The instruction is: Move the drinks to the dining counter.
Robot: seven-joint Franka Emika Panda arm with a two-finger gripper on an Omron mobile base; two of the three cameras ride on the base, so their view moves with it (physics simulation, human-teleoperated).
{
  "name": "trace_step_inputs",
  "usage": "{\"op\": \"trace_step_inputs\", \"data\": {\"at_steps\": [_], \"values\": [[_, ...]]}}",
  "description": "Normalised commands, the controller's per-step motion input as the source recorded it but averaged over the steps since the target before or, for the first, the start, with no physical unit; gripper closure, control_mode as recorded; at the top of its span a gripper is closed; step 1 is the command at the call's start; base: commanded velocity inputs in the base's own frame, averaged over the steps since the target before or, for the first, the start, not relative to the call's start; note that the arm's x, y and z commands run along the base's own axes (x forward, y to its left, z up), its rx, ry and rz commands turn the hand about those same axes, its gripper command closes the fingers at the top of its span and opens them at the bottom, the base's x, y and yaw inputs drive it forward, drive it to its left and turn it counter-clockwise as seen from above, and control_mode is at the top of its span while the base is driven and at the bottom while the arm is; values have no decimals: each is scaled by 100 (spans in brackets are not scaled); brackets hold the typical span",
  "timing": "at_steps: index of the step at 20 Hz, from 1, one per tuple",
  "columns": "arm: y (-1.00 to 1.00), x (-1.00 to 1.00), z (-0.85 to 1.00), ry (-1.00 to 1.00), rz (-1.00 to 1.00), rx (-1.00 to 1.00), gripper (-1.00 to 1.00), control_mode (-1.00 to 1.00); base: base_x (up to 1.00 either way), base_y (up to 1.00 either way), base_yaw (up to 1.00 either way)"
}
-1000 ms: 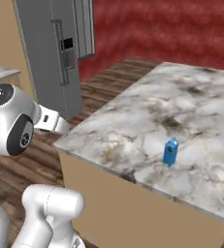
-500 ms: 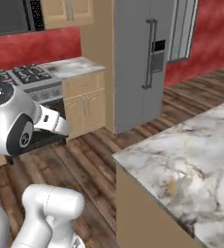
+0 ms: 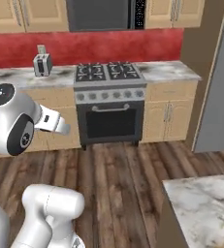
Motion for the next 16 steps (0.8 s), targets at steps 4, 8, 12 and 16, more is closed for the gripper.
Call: {"op": "trace_step_inputs", "data": {"at_steps": [4,8,12,16], "values": [[0,0,0,0,0,0,-100,100,0,12,69],[0,0,0,0,0,0,-100,100,0,26,57],[0,0,0,0,0,0,-100,100,0,42,40],[0,0,0,0,0,0,-100,100,0,56,33]]}}
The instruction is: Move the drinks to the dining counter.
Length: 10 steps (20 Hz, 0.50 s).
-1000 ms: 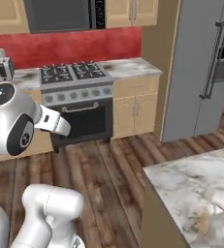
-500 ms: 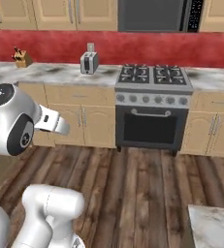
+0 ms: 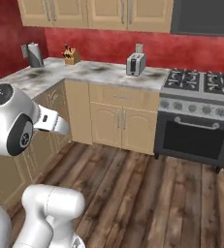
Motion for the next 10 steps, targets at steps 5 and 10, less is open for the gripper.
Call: {"op": "trace_step_inputs", "data": {"at_steps": [5,10], "values": [[0,0,0,0,0,0,-100,100,0,66,37],[0,0,0,0,0,0,-100,100,0,60,37]]}}
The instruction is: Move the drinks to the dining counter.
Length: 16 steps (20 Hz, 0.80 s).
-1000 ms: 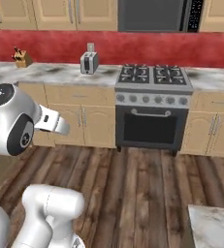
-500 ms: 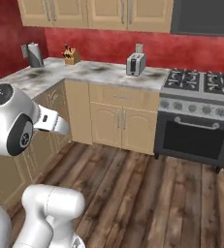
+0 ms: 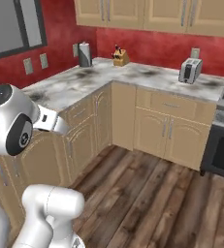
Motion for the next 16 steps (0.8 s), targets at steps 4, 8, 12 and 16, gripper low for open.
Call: {"op": "trace_step_inputs", "data": {"at_steps": [4,8,12,16], "values": [[0,0,0,0,0,0,-100,100,0,47,37],[0,0,0,0,0,0,-100,100,-8,26,42],[0,0,0,0,0,0,-100,100,-26,3,46],[0,0,0,0,0,0,-100,100,-39,6,48]]}}
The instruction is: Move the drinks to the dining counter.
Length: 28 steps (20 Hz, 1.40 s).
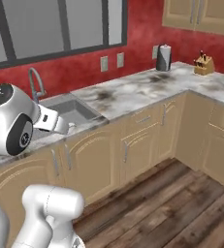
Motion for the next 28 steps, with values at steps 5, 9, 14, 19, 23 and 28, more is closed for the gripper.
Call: {"op": "trace_step_inputs", "data": {"at_steps": [5,9,14,19,23,28], "values": [[0,0,0,0,0,0,-100,100,-38,19,45],[0,0,0,0,0,0,-100,100,-32,32,43],[0,0,0,0,0,0,-100,100,-21,29,43],[0,0,0,0,0,0,-100,100,-7,29,42],[0,0,0,0,0,0,-100,100,0,31,39],[0,0,0,0,0,0,-100,100,0,29,37]]}}
